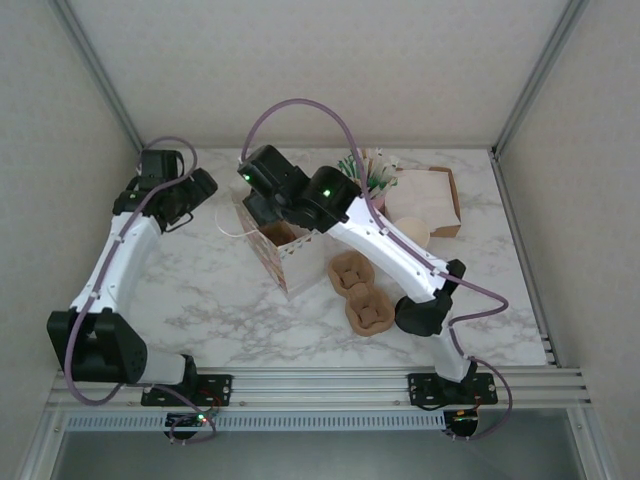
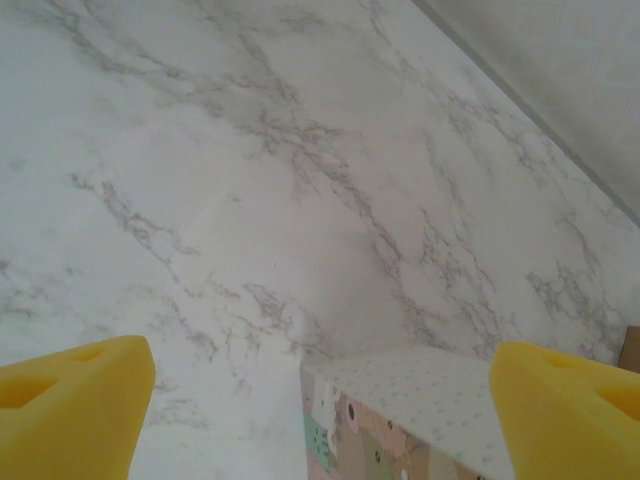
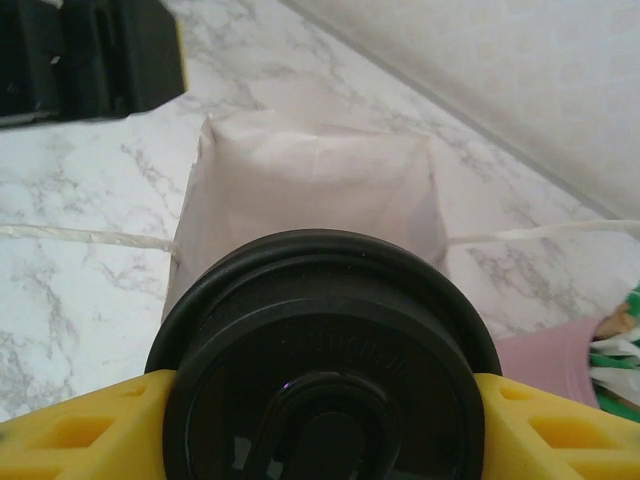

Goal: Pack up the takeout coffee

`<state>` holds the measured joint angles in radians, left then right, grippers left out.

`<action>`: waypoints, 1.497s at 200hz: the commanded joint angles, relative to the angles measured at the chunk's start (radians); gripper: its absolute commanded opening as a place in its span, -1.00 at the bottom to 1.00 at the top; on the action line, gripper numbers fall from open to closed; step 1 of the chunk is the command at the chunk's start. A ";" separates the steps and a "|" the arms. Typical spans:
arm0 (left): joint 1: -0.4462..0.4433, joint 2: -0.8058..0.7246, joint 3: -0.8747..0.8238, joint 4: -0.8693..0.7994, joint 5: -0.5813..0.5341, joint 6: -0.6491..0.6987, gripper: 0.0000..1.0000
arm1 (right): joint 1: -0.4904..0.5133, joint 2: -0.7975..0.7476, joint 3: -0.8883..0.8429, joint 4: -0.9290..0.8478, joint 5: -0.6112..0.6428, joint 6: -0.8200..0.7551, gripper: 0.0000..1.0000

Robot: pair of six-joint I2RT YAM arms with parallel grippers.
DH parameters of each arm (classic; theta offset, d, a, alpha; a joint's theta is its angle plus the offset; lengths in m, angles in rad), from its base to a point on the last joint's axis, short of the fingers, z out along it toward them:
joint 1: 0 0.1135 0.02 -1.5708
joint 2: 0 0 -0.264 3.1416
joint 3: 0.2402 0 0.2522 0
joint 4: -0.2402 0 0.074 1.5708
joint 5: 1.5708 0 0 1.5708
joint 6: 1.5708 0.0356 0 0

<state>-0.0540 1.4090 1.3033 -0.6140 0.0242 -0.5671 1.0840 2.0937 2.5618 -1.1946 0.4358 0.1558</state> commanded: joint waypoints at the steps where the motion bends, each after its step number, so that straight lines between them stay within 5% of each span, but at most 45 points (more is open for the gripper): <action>1: 0.009 0.049 0.059 0.042 0.033 0.061 0.74 | -0.022 0.047 0.031 -0.040 -0.081 0.004 0.27; 136: 0.001 0.326 0.177 0.131 0.376 0.152 0.67 | -0.054 0.150 0.037 -0.136 -0.195 -0.004 0.27; 299: -0.124 0.055 -0.085 0.034 0.329 0.118 0.65 | -0.010 0.038 -0.085 -0.175 -0.246 0.074 0.26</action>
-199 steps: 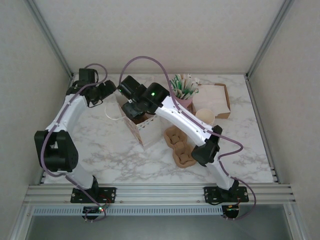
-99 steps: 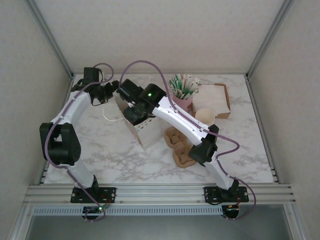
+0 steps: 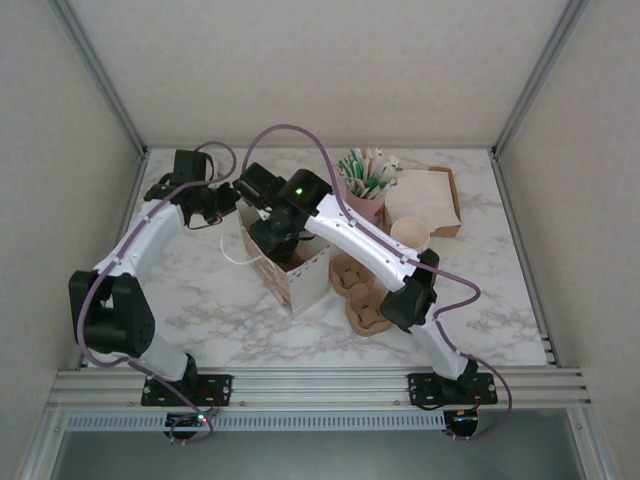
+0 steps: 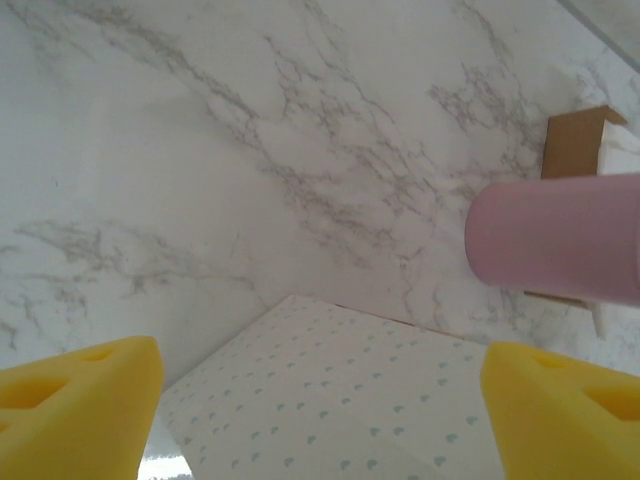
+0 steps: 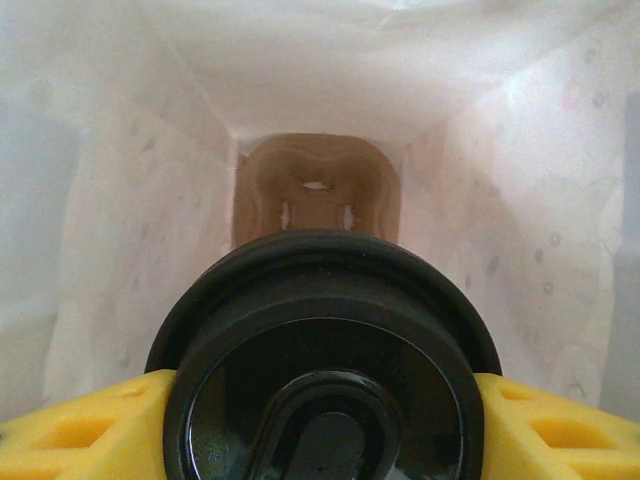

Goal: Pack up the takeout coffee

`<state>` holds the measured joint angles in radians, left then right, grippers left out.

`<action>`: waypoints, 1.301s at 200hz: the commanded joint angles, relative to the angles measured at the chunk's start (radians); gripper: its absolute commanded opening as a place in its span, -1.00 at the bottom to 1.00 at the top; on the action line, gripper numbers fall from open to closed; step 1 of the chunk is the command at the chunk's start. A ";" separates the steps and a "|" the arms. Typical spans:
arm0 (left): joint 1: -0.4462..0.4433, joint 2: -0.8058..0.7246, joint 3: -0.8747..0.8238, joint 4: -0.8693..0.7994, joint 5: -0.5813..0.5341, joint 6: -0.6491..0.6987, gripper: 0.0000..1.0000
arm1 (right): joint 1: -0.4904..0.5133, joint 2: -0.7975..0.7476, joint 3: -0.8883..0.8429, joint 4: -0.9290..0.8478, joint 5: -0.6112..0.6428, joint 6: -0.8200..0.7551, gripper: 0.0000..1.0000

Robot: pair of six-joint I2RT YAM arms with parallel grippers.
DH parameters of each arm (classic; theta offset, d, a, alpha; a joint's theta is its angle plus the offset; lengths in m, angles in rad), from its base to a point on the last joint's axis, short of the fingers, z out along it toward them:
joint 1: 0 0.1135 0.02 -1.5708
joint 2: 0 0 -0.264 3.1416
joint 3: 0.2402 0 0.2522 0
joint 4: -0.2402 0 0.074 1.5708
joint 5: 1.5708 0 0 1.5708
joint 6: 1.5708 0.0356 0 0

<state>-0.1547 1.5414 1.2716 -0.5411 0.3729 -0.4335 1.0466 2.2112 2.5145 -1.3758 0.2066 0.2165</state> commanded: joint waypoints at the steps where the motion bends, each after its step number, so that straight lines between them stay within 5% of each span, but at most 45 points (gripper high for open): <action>1: -0.023 -0.078 -0.054 -0.040 -0.020 -0.016 0.66 | 0.028 -0.081 -0.039 0.007 -0.016 0.013 0.27; 122: -0.022 -0.158 -0.089 -0.124 -0.213 -0.024 0.70 | 0.031 -0.115 -0.224 0.171 0.054 -0.060 0.24; 260: 0.019 -0.100 -0.110 -0.132 -0.278 -0.083 0.70 | 0.036 -0.203 -0.465 0.301 0.023 -0.083 0.21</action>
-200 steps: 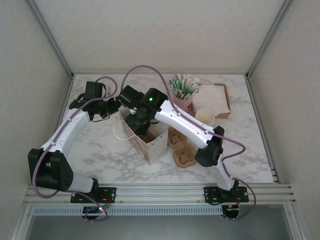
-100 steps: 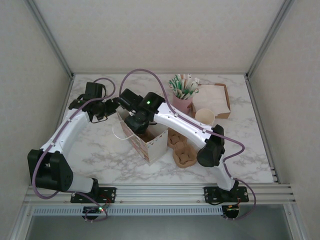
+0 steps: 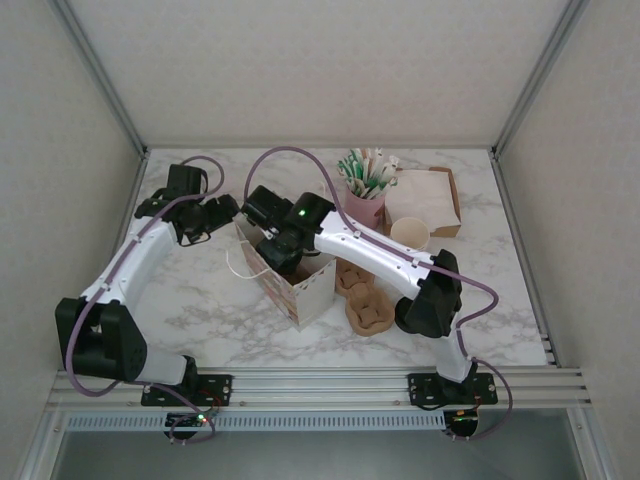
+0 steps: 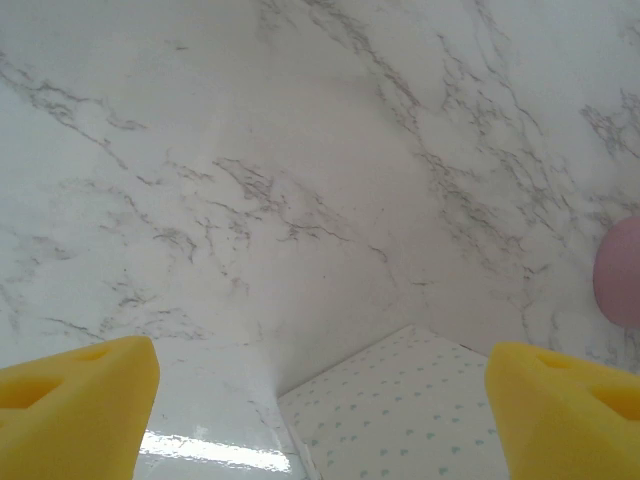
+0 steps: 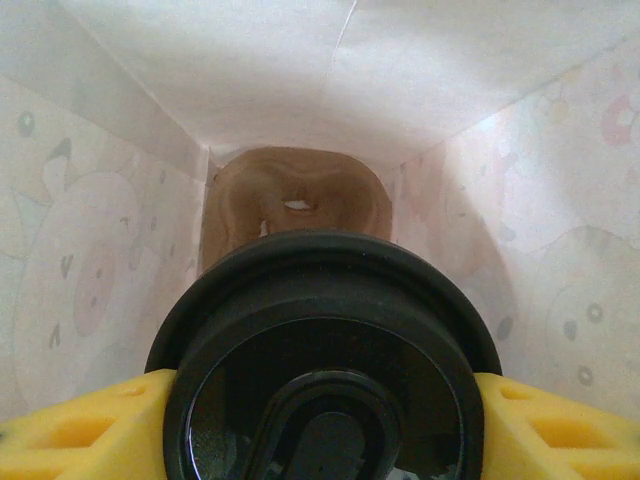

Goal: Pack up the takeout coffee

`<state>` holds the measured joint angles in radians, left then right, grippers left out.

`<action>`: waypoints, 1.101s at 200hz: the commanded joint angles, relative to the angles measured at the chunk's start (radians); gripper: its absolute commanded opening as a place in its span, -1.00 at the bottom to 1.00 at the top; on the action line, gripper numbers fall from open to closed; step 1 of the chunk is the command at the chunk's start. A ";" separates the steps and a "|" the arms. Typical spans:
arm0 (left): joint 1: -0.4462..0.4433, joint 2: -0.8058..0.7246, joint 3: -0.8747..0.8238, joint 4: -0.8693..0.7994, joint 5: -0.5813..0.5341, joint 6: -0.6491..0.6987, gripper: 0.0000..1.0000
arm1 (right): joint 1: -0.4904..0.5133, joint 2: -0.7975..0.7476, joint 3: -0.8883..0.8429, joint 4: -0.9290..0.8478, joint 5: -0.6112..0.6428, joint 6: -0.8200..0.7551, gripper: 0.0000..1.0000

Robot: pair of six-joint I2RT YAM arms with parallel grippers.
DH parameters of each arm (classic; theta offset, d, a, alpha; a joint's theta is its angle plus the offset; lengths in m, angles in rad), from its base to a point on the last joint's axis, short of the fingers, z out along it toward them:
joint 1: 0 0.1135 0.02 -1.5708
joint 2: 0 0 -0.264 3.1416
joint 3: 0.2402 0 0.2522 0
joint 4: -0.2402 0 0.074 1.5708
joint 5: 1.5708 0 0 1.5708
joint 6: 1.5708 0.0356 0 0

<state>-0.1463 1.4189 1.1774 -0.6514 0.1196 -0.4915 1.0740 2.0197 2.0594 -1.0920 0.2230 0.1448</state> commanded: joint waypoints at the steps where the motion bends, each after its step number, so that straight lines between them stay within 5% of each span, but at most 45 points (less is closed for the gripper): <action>1: 0.011 0.024 -0.016 -0.021 -0.024 -0.026 0.70 | 0.010 -0.010 -0.009 0.018 0.007 -0.011 0.21; 220: 0.014 0.019 -0.139 0.050 -0.075 -0.105 0.67 | -0.001 0.152 -0.008 0.066 0.039 -0.018 0.20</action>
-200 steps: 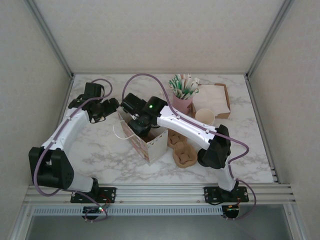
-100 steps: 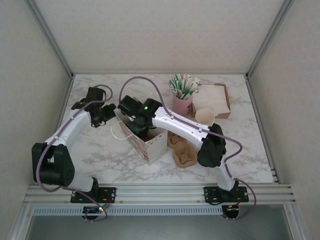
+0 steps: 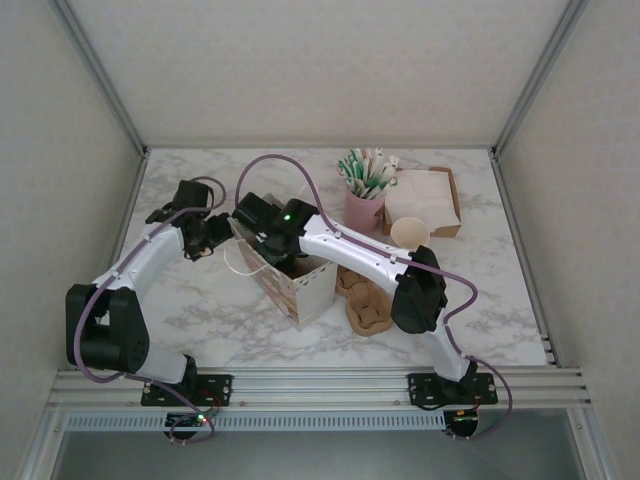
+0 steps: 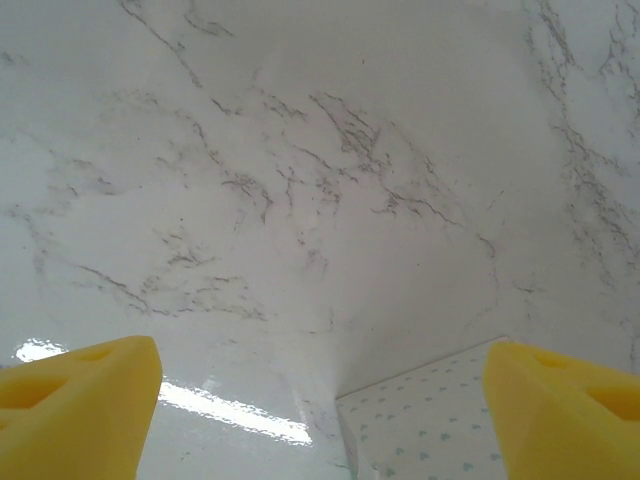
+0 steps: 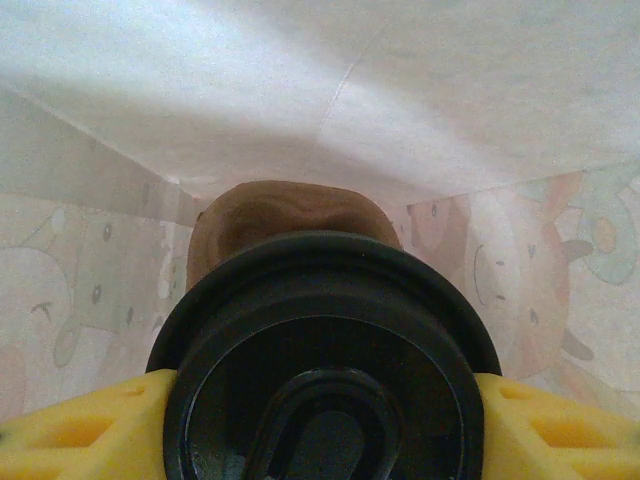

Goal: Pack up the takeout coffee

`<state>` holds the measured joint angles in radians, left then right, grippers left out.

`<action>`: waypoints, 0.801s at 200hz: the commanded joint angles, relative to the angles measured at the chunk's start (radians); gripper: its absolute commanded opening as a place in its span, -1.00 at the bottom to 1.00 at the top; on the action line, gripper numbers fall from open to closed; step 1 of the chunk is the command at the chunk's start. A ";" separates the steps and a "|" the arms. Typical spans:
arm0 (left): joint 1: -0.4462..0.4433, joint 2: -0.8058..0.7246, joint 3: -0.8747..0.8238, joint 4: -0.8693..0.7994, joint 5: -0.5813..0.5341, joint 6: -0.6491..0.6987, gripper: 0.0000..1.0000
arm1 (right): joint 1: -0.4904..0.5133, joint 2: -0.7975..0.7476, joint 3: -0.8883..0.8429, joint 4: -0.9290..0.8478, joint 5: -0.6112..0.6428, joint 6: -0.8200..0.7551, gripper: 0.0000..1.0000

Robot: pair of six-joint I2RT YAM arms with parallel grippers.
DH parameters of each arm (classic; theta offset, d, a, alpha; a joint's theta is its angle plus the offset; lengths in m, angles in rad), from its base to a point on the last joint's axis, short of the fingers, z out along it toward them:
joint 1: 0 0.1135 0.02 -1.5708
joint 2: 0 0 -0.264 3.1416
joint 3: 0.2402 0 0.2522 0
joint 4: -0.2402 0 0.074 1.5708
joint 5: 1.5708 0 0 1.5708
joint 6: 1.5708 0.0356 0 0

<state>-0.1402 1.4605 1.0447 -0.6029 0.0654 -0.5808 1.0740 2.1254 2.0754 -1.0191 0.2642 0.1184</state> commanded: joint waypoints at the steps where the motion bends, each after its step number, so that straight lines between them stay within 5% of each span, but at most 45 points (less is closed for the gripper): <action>1: 0.008 -0.023 -0.006 0.001 -0.021 -0.016 0.67 | -0.001 0.048 -0.025 -0.007 -0.003 0.008 0.20; 160: 0.007 -0.124 0.002 -0.033 -0.078 -0.041 0.68 | 0.012 -0.015 0.082 -0.155 0.031 0.196 0.22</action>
<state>-0.1398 1.3800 1.0447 -0.6075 0.0235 -0.6006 1.0775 2.1162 2.1300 -1.1091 0.2729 0.2405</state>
